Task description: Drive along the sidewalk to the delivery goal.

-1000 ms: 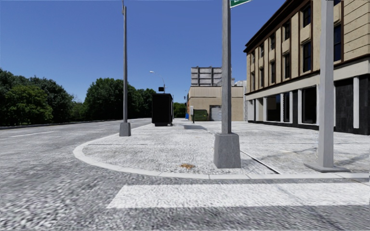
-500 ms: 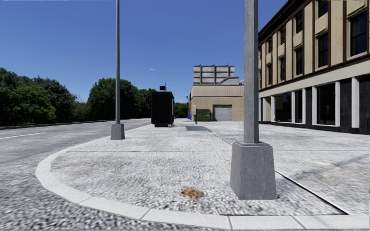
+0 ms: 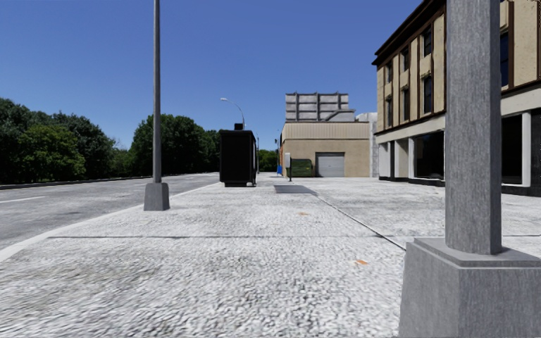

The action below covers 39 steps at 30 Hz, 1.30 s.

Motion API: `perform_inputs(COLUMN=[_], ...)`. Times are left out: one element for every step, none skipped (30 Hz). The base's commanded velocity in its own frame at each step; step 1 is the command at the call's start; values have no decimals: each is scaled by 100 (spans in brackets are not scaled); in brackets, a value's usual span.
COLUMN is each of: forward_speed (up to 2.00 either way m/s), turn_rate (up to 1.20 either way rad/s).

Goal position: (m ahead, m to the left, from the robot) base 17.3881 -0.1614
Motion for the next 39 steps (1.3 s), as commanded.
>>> perform_inputs(forward_speed=[159,159,159,159,159,159,160,160,160,160,160,160,161,162,162,163,163,163,163,164,164,164,164,165,165,165,165,165,165,165,165,165,166,166,166,166,166,166,166], turn_rate=[0,0,0,0,0,0,0,0,0,0,0,0,0,0,0,0,0,0,0,0,0,0,0,0,0,0,0,0,0,0,0,0,0,0,0,0,0,0,0])
